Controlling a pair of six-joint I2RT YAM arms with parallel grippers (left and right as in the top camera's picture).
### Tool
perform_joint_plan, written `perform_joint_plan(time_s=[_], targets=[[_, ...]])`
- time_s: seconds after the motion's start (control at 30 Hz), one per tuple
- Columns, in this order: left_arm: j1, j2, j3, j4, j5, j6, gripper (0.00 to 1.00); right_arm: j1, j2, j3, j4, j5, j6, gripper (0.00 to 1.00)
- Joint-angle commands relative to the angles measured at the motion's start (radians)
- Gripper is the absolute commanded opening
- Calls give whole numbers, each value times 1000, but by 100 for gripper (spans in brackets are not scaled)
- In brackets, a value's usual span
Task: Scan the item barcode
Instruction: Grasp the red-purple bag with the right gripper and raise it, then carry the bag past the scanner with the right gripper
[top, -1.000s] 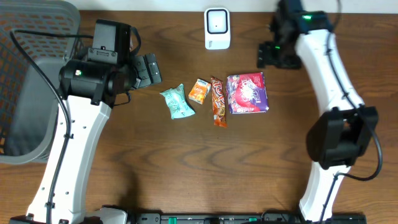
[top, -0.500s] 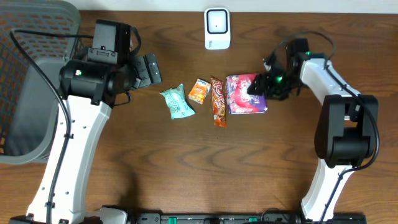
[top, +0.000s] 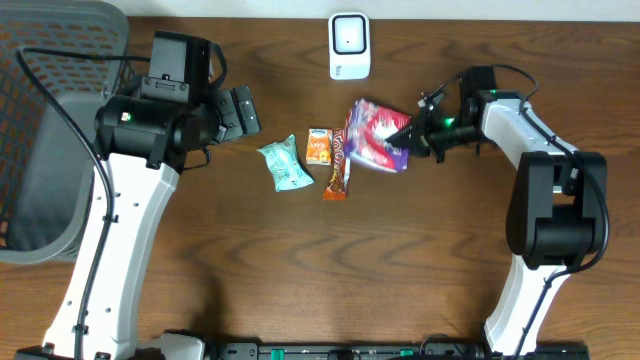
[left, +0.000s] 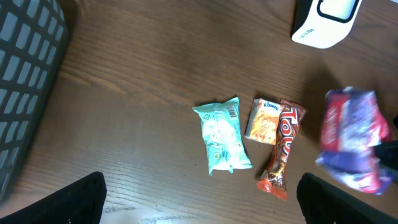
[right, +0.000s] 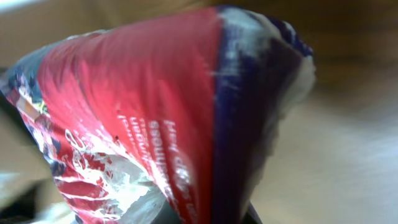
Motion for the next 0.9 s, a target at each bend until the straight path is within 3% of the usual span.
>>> perform_joint_plan(time_s=[0.0,0.1,0.23,0.87], targets=[[3,6,0,-3,2,-5,98,-19,2,33,0,-300,384,1],[3,6,0,-3,2,-5,98,-19,2,33,0,-440,507,1],[3,6,0,-3,2,-5,98,-19,2,33,-4,-507,563,1],[3,6,0,-3,3,-5,98,-10,2,33,3,-506,545,1]])
